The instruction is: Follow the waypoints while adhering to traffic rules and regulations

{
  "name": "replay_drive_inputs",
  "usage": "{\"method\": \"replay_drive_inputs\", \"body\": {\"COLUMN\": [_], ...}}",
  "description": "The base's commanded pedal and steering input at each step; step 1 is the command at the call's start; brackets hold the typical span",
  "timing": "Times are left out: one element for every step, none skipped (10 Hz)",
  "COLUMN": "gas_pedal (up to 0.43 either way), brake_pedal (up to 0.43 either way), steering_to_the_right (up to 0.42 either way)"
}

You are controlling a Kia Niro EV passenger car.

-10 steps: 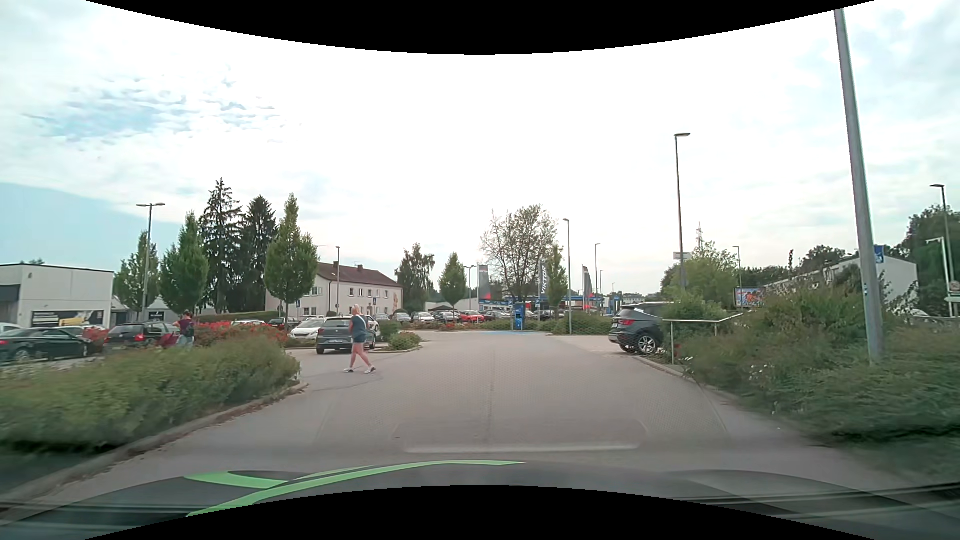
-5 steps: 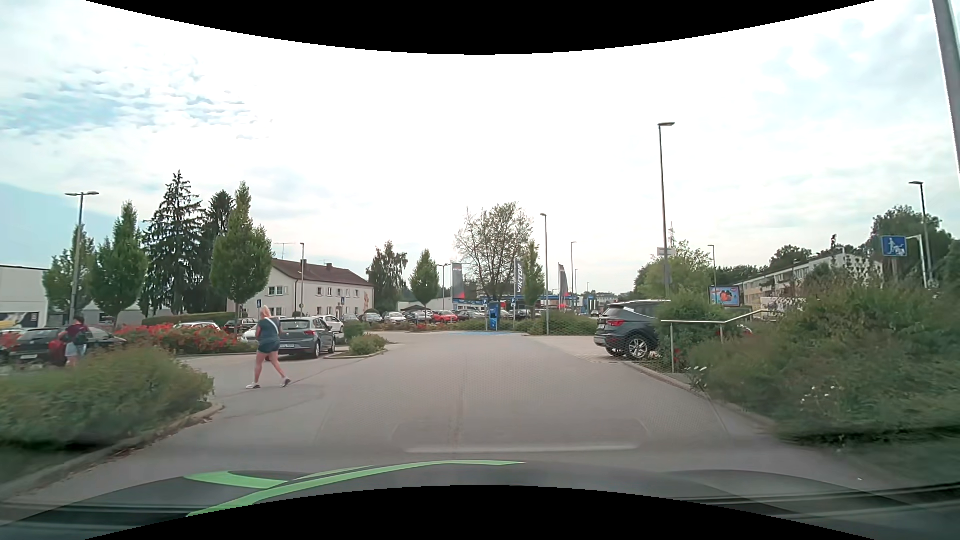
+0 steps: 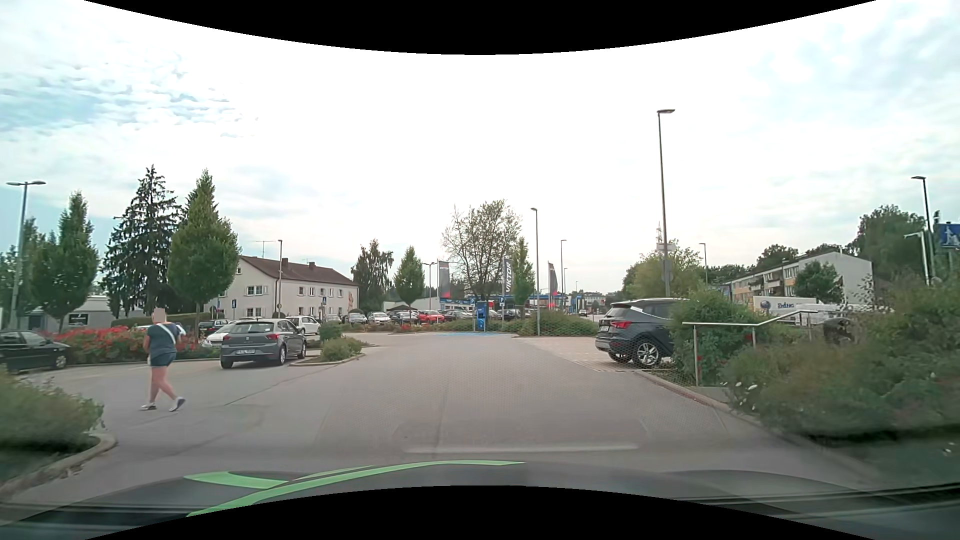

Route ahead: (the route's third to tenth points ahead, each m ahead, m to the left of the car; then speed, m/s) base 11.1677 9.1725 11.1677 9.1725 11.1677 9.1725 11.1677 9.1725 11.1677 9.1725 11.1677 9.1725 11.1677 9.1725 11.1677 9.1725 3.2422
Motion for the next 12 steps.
{"method": "replay_drive_inputs", "body": {"gas_pedal": [0.000, 0.000, 0.000, 0.000, 0.000, 0.000, 0.000, 0.000, 0.000, 0.000, 0.000, 0.000], "brake_pedal": [0.000, 0.006, 0.037, 0.061, 0.067, 0.073, 0.079, 0.085, 0.098, 0.110, 0.110, 0.116], "steering_to_the_right": [0.019, 0.001, -0.016, -0.039, -0.060, -0.076, -0.094, -0.118, -0.140, -0.166, -0.196, -0.233]}}
